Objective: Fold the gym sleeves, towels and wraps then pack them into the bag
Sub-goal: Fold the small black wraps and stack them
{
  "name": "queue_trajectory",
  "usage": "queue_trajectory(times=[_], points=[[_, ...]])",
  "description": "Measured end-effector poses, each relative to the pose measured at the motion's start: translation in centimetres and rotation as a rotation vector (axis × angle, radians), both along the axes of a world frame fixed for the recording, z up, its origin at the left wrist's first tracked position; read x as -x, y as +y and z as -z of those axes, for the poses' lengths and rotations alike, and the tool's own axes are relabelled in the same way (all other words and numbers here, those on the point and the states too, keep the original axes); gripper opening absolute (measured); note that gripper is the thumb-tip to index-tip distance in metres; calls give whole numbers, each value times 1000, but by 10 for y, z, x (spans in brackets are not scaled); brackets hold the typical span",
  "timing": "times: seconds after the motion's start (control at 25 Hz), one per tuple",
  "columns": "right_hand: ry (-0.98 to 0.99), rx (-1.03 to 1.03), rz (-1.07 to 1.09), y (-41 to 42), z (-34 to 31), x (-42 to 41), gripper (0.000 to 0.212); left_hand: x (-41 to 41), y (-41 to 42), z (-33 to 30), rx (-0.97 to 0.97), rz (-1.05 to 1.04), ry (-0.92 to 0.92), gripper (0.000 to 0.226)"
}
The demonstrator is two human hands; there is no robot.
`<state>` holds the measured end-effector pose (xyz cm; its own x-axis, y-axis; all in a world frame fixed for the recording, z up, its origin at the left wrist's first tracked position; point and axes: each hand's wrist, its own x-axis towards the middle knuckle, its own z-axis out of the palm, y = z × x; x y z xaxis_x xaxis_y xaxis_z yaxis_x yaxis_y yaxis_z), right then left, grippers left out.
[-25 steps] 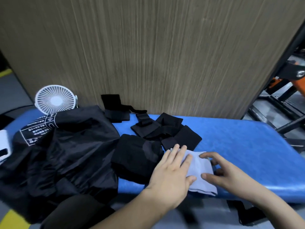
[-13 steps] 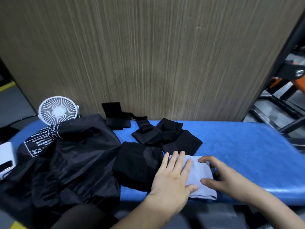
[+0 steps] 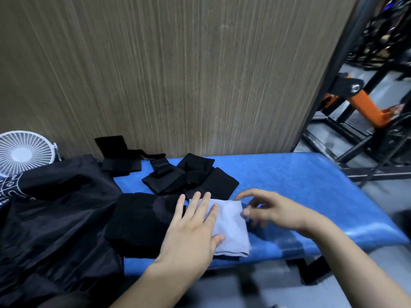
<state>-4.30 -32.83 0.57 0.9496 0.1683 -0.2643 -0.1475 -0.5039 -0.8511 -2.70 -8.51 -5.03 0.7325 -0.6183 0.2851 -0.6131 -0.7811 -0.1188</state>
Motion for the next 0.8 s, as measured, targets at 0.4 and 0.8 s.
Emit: queue_trajectory(times=[0.4,0.8], points=[[-103,554,305,28,45,-98,55,-55,-33,-63,66,-59,264,47],[-79,530,296,25,45,-108,45,-176,-74,-44,-68,-127,579,54]])
